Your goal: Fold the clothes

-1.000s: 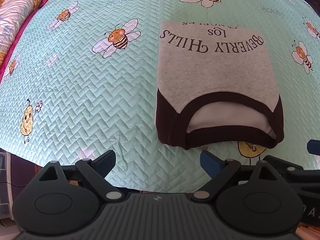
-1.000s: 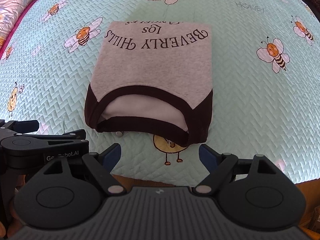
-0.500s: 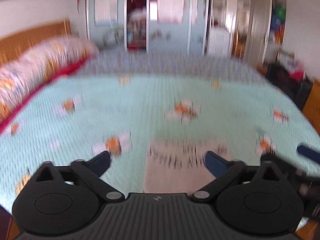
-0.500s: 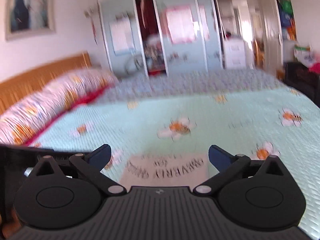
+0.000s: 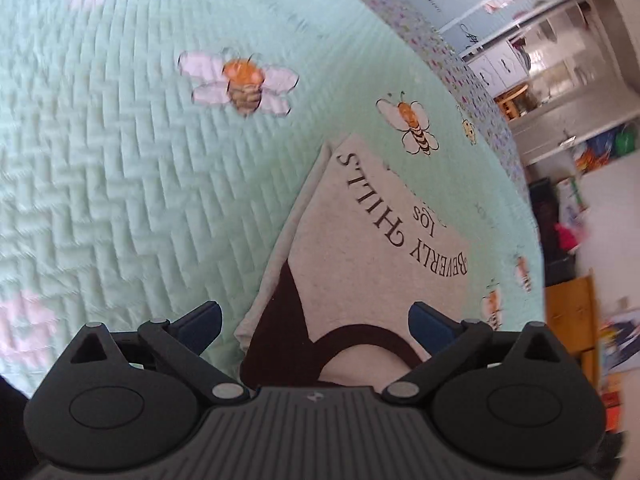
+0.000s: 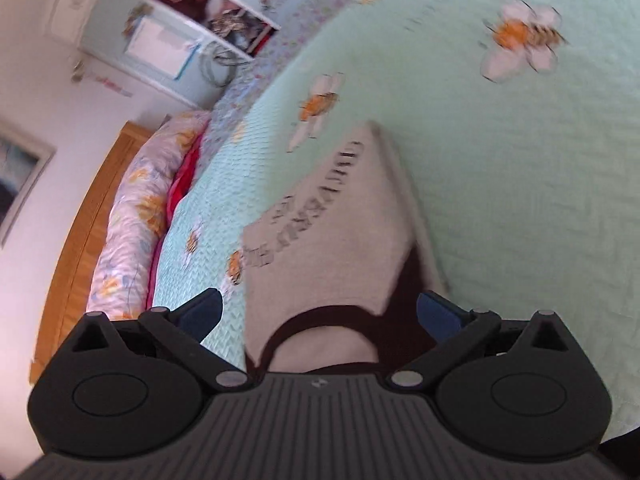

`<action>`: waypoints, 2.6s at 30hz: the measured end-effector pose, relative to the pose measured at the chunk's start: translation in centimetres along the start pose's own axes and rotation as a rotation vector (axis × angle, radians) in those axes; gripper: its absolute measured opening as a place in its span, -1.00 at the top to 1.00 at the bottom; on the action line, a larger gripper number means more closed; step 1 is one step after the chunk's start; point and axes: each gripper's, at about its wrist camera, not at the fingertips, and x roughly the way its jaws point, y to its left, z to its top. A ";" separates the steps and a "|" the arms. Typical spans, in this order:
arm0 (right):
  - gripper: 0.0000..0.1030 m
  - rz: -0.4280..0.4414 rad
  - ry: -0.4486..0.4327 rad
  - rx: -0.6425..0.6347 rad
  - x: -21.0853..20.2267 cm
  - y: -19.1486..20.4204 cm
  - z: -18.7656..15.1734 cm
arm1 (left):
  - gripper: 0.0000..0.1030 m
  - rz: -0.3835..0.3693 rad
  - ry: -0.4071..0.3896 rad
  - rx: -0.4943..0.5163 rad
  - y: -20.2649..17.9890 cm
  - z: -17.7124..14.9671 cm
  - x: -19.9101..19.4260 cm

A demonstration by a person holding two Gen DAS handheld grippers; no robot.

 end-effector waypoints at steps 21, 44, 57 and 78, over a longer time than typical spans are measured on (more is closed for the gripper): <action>-1.00 0.170 0.274 0.010 10.3 -3.7 3.8 | -1.00 -0.196 0.229 0.315 -2.1 2.6 11.4; 0.31 0.195 0.292 0.028 11.8 -2.5 3.5 | 0.43 -0.176 0.209 0.372 -5.0 2.1 10.1; 0.31 0.320 0.100 0.065 4.8 0.0 3.3 | 0.45 -0.137 0.146 0.754 -16.3 4.9 5.7; 0.31 -0.069 -0.576 0.093 -16.2 -5.5 7.8 | 0.42 -0.535 0.378 1.257 -42.4 -4.4 15.3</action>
